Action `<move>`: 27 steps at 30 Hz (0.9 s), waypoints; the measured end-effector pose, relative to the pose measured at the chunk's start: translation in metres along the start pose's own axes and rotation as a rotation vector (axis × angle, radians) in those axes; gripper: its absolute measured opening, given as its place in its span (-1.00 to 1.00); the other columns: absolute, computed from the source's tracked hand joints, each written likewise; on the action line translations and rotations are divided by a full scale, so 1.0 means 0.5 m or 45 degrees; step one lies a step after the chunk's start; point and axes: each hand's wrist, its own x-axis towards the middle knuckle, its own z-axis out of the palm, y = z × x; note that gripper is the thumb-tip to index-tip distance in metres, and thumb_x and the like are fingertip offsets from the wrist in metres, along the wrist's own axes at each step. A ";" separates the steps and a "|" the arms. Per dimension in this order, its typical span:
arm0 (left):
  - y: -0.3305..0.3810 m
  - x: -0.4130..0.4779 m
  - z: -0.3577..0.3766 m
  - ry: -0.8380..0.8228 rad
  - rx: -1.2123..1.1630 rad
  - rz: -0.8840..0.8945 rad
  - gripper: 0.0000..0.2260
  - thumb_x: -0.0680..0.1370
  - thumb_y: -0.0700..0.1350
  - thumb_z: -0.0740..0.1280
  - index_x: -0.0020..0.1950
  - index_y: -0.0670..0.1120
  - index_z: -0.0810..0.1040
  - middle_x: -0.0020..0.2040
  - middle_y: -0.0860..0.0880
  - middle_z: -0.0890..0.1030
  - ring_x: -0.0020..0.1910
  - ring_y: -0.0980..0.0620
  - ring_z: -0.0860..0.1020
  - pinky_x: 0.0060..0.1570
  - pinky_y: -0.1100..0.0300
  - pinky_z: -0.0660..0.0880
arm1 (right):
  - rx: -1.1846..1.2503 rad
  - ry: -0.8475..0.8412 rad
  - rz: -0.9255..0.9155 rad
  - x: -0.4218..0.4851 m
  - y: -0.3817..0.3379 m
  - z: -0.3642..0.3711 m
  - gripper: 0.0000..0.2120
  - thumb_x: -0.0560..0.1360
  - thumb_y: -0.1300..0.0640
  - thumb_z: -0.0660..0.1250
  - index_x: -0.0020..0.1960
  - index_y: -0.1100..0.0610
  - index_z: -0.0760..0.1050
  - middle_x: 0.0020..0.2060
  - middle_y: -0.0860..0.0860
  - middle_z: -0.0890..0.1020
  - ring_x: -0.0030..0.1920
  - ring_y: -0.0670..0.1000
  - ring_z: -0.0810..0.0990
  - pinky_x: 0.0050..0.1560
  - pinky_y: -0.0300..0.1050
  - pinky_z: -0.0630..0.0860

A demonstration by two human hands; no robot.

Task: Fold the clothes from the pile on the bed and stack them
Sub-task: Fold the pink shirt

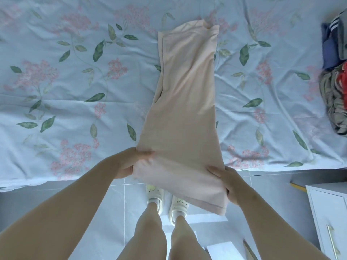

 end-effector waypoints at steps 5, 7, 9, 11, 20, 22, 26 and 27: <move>0.099 0.033 -0.002 0.042 -0.110 0.108 -0.79 0.57 -0.12 0.26 0.17 -0.14 0.52 -0.12 -0.07 0.68 -0.15 -0.03 0.63 -0.13 0.08 0.54 | 0.303 -0.031 -0.252 0.036 -0.095 0.016 -0.89 0.55 0.21 0.25 0.03 0.16 0.53 -0.14 0.09 0.66 -0.12 0.05 0.61 0.00 -0.04 0.55; 0.159 0.052 -0.008 0.117 -0.154 0.152 -0.81 0.58 -0.11 0.27 0.14 -0.15 0.54 -0.20 -0.09 0.67 -0.24 -0.03 0.62 -0.23 0.10 0.56 | 0.389 0.014 -0.304 0.055 -0.152 0.024 -0.89 0.57 0.20 0.24 0.00 0.15 0.54 -0.22 0.04 0.67 -0.21 -0.02 0.63 -0.18 -0.14 0.58; 0.229 0.072 -0.009 0.170 -0.213 0.184 -0.84 0.59 -0.11 0.26 0.08 -0.14 0.56 -0.26 -0.09 0.66 -0.31 -0.02 0.61 -0.39 0.18 0.56 | 0.404 0.080 -0.332 0.079 -0.222 0.034 -0.89 0.56 0.18 0.25 -0.06 0.13 0.56 -0.34 -0.02 0.68 -0.29 -0.07 0.63 -0.30 -0.23 0.58; 0.302 0.099 -0.006 0.188 -0.287 0.187 -0.84 0.59 -0.10 0.26 0.04 -0.14 0.57 -0.23 -0.10 0.64 -0.30 -0.02 0.61 -0.44 0.22 0.55 | 0.413 0.162 -0.329 0.105 -0.299 0.046 -0.88 0.56 0.16 0.27 -0.11 0.10 0.56 -0.43 -0.07 0.66 -0.33 -0.07 0.61 -0.36 -0.24 0.56; 0.545 0.249 -0.031 0.334 -0.388 0.537 -0.54 0.63 0.09 0.13 0.51 0.03 0.15 0.44 0.00 0.31 0.35 0.00 0.36 0.34 0.00 0.26 | 0.499 0.310 -0.538 0.226 -0.536 0.071 -0.49 0.60 -0.11 0.13 0.51 -0.13 0.10 0.47 -0.10 0.26 0.44 0.00 0.28 0.40 0.04 0.19; 0.514 0.295 -0.046 0.533 0.107 0.427 -0.42 0.59 0.07 0.22 0.55 -0.01 0.06 0.50 -0.02 0.22 0.39 -0.02 0.32 0.33 0.04 0.28 | 0.200 0.418 -0.434 0.263 -0.505 0.076 -0.40 0.58 -0.03 0.22 0.53 -0.14 0.01 0.49 -0.04 0.20 0.44 0.03 0.24 0.36 0.03 0.17; 0.425 0.349 -0.049 0.609 0.412 0.198 -0.24 0.37 0.07 0.49 0.46 -0.08 0.21 0.39 -0.10 0.33 0.29 -0.15 0.42 0.24 -0.02 0.43 | -0.050 0.410 -0.253 0.309 -0.437 0.090 -0.26 0.52 0.16 0.34 0.54 0.03 -0.02 0.45 0.07 0.24 0.37 0.08 0.31 0.23 -0.07 0.25; 0.408 0.359 -0.047 0.632 0.475 0.184 -0.25 0.38 0.03 0.49 0.46 -0.08 0.21 0.36 -0.11 0.33 0.28 -0.15 0.41 0.23 -0.05 0.44 | -0.113 0.423 -0.255 0.318 -0.426 0.091 -0.26 0.51 0.20 0.35 0.53 0.06 0.00 0.41 0.08 0.30 0.29 0.08 0.36 0.16 -0.10 0.27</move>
